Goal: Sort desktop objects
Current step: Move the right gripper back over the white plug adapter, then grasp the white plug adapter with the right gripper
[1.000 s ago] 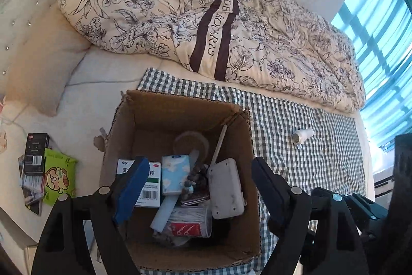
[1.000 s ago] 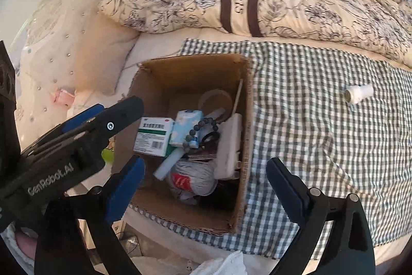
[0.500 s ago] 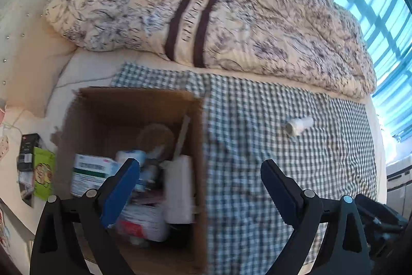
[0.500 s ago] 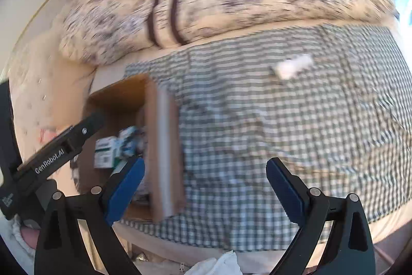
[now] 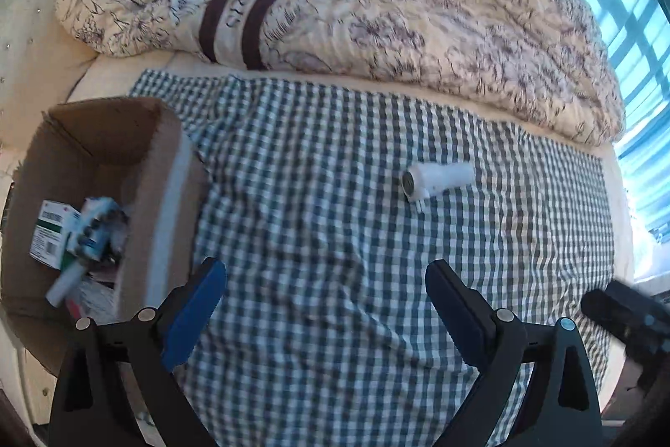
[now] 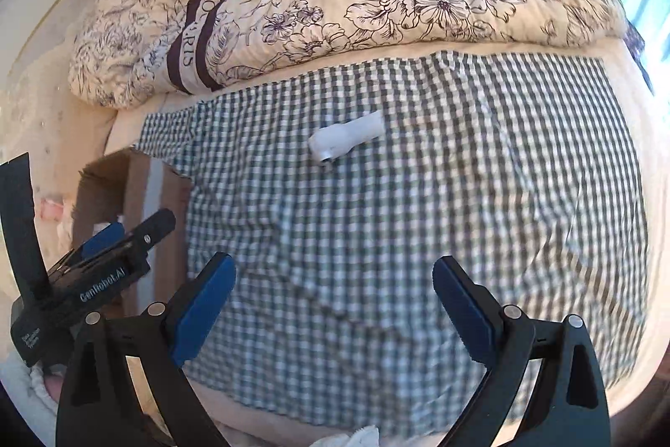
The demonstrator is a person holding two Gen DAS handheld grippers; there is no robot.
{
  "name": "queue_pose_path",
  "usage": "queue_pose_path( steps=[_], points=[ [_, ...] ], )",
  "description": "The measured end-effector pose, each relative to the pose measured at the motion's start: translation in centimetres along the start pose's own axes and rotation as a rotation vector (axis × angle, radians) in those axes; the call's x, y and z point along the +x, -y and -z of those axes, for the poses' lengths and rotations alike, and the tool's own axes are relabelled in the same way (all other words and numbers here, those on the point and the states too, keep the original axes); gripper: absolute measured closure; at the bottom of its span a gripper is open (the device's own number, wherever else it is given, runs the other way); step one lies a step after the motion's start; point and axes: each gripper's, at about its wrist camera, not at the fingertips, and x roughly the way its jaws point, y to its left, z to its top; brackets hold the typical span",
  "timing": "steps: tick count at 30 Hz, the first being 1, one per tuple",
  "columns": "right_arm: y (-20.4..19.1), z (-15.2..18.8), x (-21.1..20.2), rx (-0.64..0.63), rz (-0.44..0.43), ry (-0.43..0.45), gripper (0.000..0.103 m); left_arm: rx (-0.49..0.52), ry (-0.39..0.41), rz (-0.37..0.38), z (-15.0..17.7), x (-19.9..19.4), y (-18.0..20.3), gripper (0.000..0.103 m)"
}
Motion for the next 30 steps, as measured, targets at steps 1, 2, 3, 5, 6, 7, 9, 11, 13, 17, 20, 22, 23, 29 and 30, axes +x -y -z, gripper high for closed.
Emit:
queue_pose_path(
  steps=[1, 2, 3, 5, 6, 7, 9, 11, 13, 17, 20, 22, 23, 29, 30],
  points=[
    [0.6, -0.5, 0.5, -0.006, 0.003, -0.002, 0.007, 0.006, -0.003, -0.012, 0.2, 0.4, 0.4, 0.004],
    [1.0, -0.9, 0.8, -0.009, 0.003, -0.005, 0.007, 0.011, -0.007, -0.024, 0.4, 0.7, 0.7, 0.004],
    [1.4, -1.3, 1.5, -0.010, 0.002, -0.009, 0.007, 0.015, -0.012, -0.031, 0.5, 1.1, 0.9, 0.004],
    [2.1, -2.3, 2.6, -0.011, 0.007, -0.011, 0.007, 0.021, -0.027, -0.037, 0.7, 1.9, 1.2, 0.004],
    [2.4, -2.9, 3.3, -0.016, 0.008, -0.012, 0.007, 0.022, -0.035, -0.042, 0.7, 2.2, 1.2, 0.004],
    [2.6, -3.6, 4.0, -0.024, 0.005, -0.015, 0.007, 0.021, -0.043, -0.045, 0.7, 2.6, 1.2, 0.004],
    [2.7, -5.1, 5.5, -0.069, 0.016, -0.019, 0.007, 0.003, -0.060, -0.049, 0.6, 3.6, 0.9, 0.004],
    [2.6, -6.4, 6.7, -0.129, 0.030, -0.024, 0.007, -0.027, -0.076, -0.051, 0.3, 4.7, 0.5, 0.004],
    [2.4, -7.9, 8.5, -0.214, 0.062, -0.056, 0.007, -0.053, -0.091, -0.056, 0.2, 5.7, 0.1, 0.004],
    [0.8, -10.0, 11.8, -0.417, 0.120, -0.119, 0.007, -0.100, -0.124, -0.065, -0.3, 7.7, -0.9, 0.004],
    [-0.8, -10.5, 14.5, -0.600, 0.158, -0.163, 0.007, -0.121, -0.143, -0.084, -0.9, 9.0, -1.4, 0.004],
    [-1.6, -10.2, 16.4, -0.717, 0.191, -0.191, 0.007, -0.132, -0.150, -0.094, -1.1, 9.5, -1.8, 0.004],
    [-2.0, -10.0, 17.3, -0.781, 0.213, -0.197, 0.007, -0.135, -0.154, -0.095, -1.2, 9.6, -1.9, 0.004],
    [-4.2, -8.9, 21.5, -1.047, 0.286, -0.210, 0.007, -0.139, -0.189, -0.110, -1.4, 11.1, -2.2, 0.004],
    [-4.4, -8.6, 22.2, -1.072, 0.301, -0.214, 0.008, -0.140, -0.192, -0.110, -1.4, 11.2, -2.2, 0.004]
  ],
)
